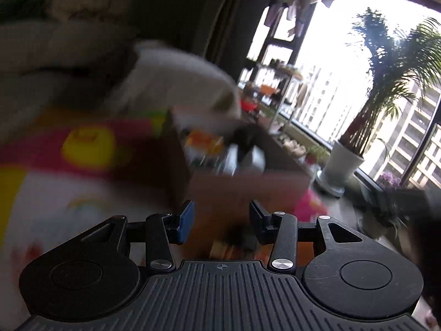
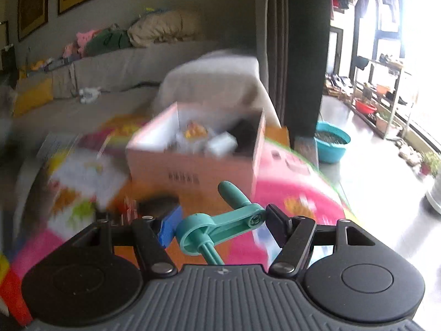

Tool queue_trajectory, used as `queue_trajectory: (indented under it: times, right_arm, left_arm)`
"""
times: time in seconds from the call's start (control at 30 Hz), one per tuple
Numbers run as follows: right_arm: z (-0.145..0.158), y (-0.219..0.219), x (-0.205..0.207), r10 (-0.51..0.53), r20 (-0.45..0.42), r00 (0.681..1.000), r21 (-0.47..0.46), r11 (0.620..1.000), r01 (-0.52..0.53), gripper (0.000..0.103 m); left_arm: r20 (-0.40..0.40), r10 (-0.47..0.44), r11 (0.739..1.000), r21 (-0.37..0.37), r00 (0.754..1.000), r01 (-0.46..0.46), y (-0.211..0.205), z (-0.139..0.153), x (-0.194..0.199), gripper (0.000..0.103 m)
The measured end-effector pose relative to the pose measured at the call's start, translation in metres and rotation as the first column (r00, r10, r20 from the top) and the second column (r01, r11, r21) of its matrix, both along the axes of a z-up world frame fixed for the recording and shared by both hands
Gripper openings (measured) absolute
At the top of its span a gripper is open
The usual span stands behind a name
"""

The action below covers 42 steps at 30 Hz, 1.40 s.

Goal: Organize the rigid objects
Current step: 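Drop the plug into the box with the left gripper while the right gripper drops the crank there, then move both grippers toward the keys and red lighter on the mat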

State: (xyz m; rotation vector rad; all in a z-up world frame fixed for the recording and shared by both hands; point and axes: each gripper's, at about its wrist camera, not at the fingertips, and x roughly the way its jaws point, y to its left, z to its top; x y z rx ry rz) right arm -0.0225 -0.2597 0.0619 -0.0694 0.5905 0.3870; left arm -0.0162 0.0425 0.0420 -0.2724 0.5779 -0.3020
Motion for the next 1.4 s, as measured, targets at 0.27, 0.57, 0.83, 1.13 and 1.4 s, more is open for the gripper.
queue_trajectory:
  times: [0.27,0.57,0.83,1.13,1.4]
  right_arm:
    - [0.05,0.091,0.115,0.04,0.114,0.993,-0.018,0.999,-0.038,0.067]
    - [0.046,0.106,0.158,-0.02,-0.058,0.998,0.053,0.998,0.023,0.067]
    - [-0.007,0.051,0.077,-0.046,-0.099,0.994,-0.018,0.999,0.045,0.067]
    - [-0.063,-0.002,0.014,-0.147,-0.169,0.975,0.02,0.988,0.152,0.067]
    - [-0.064,0.013,-0.014,-0.022,-0.087,0.996,0.013,1.0,0.023,0.067]
  left_arm:
    - [-0.082,0.075,0.994,-0.069,0.994,-0.081,0.049,-0.021,-0.037,0.048]
    - [-0.091,0.125,0.99,-0.052,0.988,-0.13,0.073,-0.027,-0.051,0.048]
    - [-0.076,0.002,1.0,0.009,0.997,-0.001,0.031,-0.024,-0.041,0.048]
    - [-0.067,-0.124,0.985,0.116,0.99,0.131,-0.032,-0.014,-0.033,0.048]
    - [-0.042,-0.086,0.97,0.223,0.995,0.094,-0.047,-0.01,-0.034,0.048]
